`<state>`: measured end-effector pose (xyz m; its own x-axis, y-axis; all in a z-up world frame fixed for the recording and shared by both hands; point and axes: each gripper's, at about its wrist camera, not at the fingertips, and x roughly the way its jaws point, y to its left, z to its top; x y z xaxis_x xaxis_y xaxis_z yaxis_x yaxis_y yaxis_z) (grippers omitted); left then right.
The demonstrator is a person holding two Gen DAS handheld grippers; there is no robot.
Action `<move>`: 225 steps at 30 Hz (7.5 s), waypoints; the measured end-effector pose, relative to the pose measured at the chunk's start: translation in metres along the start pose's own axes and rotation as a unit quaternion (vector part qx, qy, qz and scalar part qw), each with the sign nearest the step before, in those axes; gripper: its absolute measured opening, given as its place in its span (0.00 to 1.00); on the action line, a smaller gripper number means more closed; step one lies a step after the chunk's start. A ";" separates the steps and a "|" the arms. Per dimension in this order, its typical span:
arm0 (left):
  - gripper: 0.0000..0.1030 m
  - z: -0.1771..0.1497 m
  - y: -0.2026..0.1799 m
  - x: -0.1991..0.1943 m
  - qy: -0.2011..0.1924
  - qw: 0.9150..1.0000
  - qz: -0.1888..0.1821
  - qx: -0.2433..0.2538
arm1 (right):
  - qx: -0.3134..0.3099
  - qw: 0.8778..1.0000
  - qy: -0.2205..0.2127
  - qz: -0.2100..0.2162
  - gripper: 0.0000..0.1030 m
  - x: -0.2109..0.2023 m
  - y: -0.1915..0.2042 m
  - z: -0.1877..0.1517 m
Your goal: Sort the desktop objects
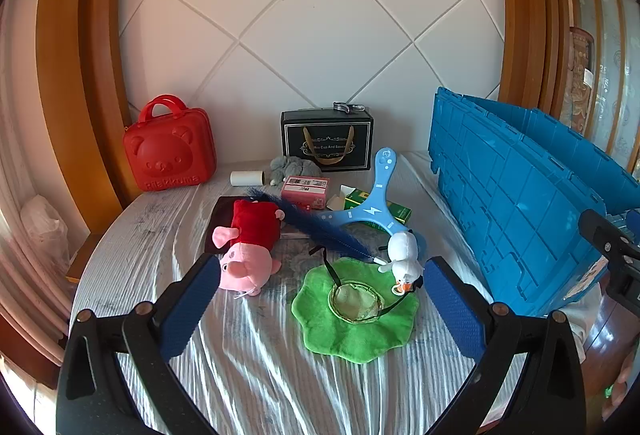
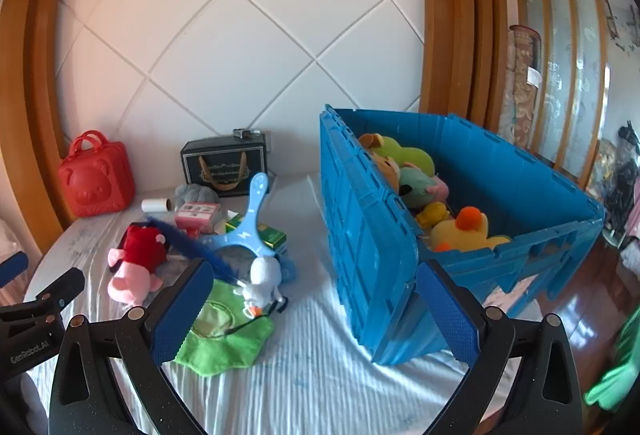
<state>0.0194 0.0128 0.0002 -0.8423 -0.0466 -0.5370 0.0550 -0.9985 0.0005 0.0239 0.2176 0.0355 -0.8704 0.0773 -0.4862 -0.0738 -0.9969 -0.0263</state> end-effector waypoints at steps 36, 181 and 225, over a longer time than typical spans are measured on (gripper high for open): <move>1.00 0.004 -0.002 0.021 0.008 1.000 0.005 0.005 | 0.003 1.000 0.012 -0.010 1.00 0.021 0.000 0.000; 0.67 0.162 -0.196 0.082 -0.082 0.988 -0.127 0.037 | -0.061 0.995 -0.073 -0.002 0.40 0.088 -0.178 0.138; 0.74 0.136 -0.331 0.105 -0.005 0.991 -0.115 0.071 | -0.059 0.997 0.017 -0.049 1.00 0.161 -0.298 0.101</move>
<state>-0.1599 0.3341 0.0581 -0.8289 0.1821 -0.5289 -0.2141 -0.9768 -0.0008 -0.1437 0.5287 0.0529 -0.8442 0.1762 -0.5063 -0.0984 -0.9793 -0.1768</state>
